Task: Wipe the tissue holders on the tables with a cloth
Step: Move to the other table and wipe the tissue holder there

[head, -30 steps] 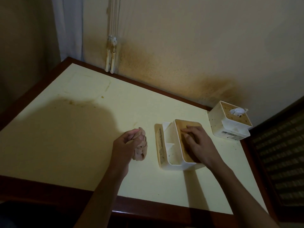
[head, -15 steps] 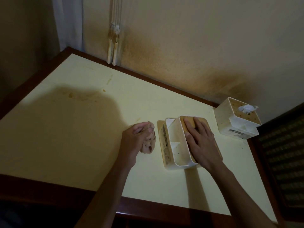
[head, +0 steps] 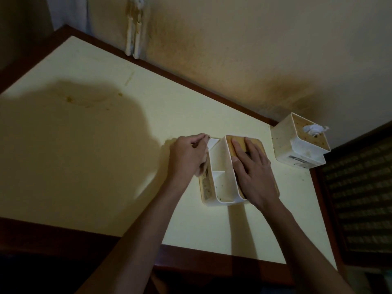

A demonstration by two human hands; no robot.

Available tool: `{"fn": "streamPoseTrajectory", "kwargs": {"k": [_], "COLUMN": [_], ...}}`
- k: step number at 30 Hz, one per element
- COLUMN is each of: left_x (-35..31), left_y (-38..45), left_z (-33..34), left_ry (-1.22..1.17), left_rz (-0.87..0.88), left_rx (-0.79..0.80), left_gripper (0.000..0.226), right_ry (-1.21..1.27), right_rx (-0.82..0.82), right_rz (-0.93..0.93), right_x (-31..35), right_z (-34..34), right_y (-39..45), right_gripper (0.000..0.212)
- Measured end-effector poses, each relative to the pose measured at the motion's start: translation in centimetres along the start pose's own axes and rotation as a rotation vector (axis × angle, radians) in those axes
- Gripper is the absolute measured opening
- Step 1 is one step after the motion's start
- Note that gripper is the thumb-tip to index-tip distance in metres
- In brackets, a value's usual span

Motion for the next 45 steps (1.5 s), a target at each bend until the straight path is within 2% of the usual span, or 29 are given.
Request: {"fn": "streamPoseTrajectory", "kwargs": {"k": [4, 9, 14, 18, 21, 25, 26, 29, 32, 34, 38, 42, 45], "left_x": [1.6, 3.9, 2.2, 2.2, 2.4, 2.5, 2.9, 3.5, 2.7, 2.6, 2.9, 1.6, 2.3], "left_y": [-4.1, -9.5, -11.5, -6.7, -1.5, 1.4, 1.1, -1.6, -7.3, -10.7, -12.4, -9.1, -4.7], "left_z": [0.0, -0.4, -1.8, -1.6, -1.7, -1.3, -1.1, -1.4, -1.0, -0.8, -1.4, -1.5, -1.5], "left_ry": [-0.015, -0.224, -0.275, -0.174, -0.095, 0.006, 0.013, 0.137, 0.29, 0.28, 0.148, 0.168, 0.019], "left_rz": [0.031, -0.102, -0.019, -0.005, -0.02, 0.014, 0.007, 0.065, 0.241, 0.286, 0.229, 0.227, 0.03], "left_rx": [-0.059, -0.069, -0.117, -0.15, -0.184, -0.122, -0.104, -0.117, -0.125, -0.119, -0.129, -0.107, -0.12], "left_gripper": [0.019, 0.014, 0.023, 0.012, 0.013, 0.007, 0.004, 0.022, 0.016, 0.011, 0.024, 0.024, 0.023], "right_ry": [-0.082, -0.105, -0.155, -0.064, -0.061, -0.154, -0.167, -0.132, -0.044, -0.036, -0.081, -0.13, -0.084], "right_rx": [0.006, -0.005, 0.028, -0.009, 0.013, 0.042, 0.048, 0.019, -0.034, -0.047, -0.012, 0.032, 0.017], "right_rz": [-0.016, -0.013, -0.078, -0.049, -0.041, -0.072, -0.078, -0.074, -0.048, -0.046, -0.064, -0.065, -0.053], "right_x": [-1.0, -1.2, -0.7, -0.2, -0.2, -0.8, -0.9, -0.7, 0.1, 0.4, 0.0, -0.8, -0.5], "right_z": [1.2, 1.6, 2.2, 1.0, 1.2, 2.3, 2.5, 1.8, 0.3, -0.3, 0.8, 2.1, 1.7], "right_y": [0.7, 0.7, 0.9, 0.7, 0.5, 1.0, 1.0, 0.9, 0.6, 0.4, 0.6, 1.0, 0.8], "right_gripper": [0.061, 0.059, 0.06, 0.054, 0.058, 0.062, 0.062, 0.06, 0.054, 0.054, 0.058, 0.063, 0.062]}}
Point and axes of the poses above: each hand's wrist, its own y-axis towards the middle knuckle, its own z-axis out of the palm, x = y × z, the point moved 10 cm from there along y, towards the middle knuckle, and after that the axes turned 11 degrees about -y, right-handed, at the moved point
